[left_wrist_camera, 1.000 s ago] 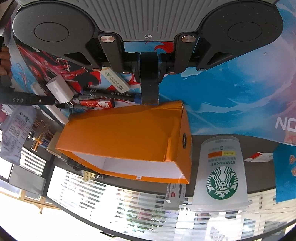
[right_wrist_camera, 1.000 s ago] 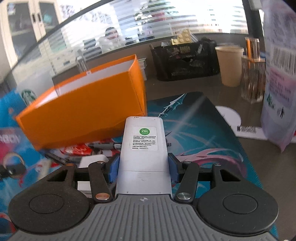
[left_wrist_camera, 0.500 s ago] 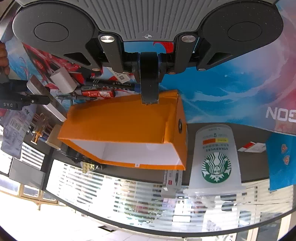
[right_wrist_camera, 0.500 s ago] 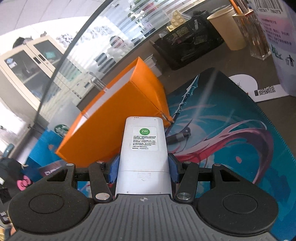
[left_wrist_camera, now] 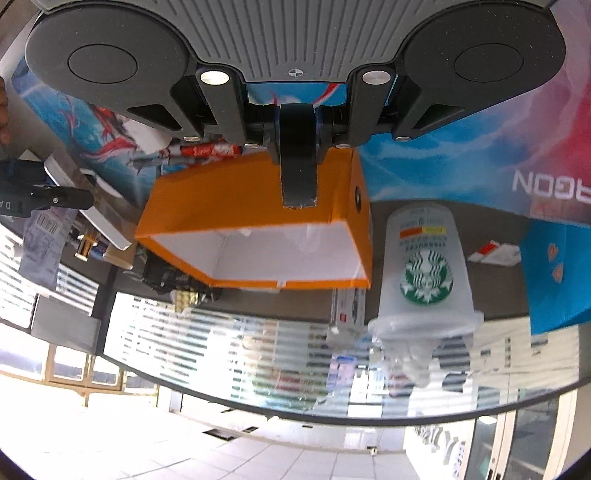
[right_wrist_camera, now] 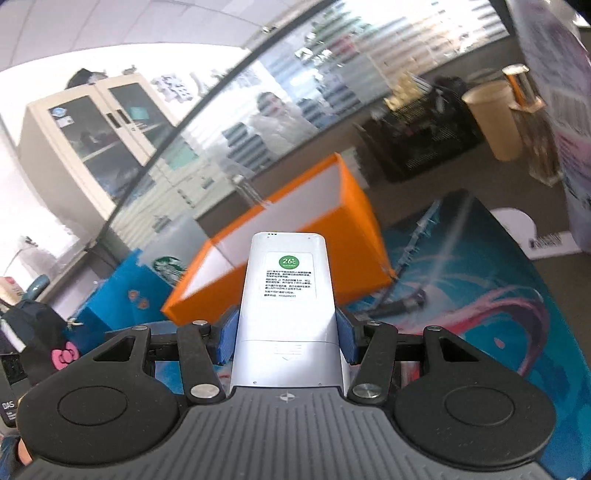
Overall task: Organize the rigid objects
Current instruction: 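Carry the power bank with the right tool while the left tool carries the tape over the box, then lower the power bank and tape into the box and open both tools, then withdraw both open tools up from the box, then grasp the white-green USB stick with the left tool while the right tool grasps the white charger, then lift the USB stick with the left tool while the right tool lifts the charger toward the box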
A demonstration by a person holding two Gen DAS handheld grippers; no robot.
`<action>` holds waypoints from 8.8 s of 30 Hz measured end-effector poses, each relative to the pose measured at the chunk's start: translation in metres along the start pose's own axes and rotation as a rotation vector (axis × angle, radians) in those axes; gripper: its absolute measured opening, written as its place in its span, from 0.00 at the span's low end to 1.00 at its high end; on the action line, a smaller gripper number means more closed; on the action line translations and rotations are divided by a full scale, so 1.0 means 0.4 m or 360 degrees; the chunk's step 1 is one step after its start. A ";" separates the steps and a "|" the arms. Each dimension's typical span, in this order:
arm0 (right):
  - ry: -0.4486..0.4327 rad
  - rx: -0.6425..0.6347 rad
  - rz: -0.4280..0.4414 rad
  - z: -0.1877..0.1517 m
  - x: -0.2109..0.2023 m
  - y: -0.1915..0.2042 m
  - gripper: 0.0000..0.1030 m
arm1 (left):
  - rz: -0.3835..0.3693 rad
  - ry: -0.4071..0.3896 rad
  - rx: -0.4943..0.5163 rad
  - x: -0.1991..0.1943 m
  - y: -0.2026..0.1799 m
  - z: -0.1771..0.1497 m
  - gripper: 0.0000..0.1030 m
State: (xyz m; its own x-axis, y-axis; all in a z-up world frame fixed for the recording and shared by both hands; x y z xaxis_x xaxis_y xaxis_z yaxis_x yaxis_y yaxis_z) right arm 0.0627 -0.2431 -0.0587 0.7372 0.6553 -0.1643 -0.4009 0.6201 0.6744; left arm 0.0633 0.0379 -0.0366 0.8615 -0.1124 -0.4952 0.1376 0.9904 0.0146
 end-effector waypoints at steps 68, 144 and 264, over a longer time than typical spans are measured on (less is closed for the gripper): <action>0.0173 -0.0006 -0.0115 0.197 0.444 -0.103 0.49 | 0.0025 0.0278 0.0006 0.468 -0.179 0.192 0.13; 0.0460 -0.0963 -0.0715 0.151 0.476 0.003 0.88 | 0.0376 -0.0072 0.0074 0.296 -0.121 0.234 0.98; 0.0278 -0.0851 -0.0462 -0.150 0.129 0.106 0.37 | 0.0136 0.0039 0.0079 0.067 -0.125 -0.098 0.18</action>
State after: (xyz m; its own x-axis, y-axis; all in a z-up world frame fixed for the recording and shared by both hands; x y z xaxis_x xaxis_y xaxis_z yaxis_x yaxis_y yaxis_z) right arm 0.0511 -0.1570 -0.0817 0.7751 0.4606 -0.4325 -0.4474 0.8835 0.1390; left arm 0.0604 -0.0117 -0.0847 0.8591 -0.0249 -0.5112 0.0885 0.9910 0.1005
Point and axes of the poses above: each gripper's, at about its wrist camera, not at the fingertips, and x roughly the way its jaws point, y to its left, z to its top, the point moved 7 cm from there along x, roughly the way its jaws point, and after that the axes turned 14 degrees about z, right-handed, at the moved point
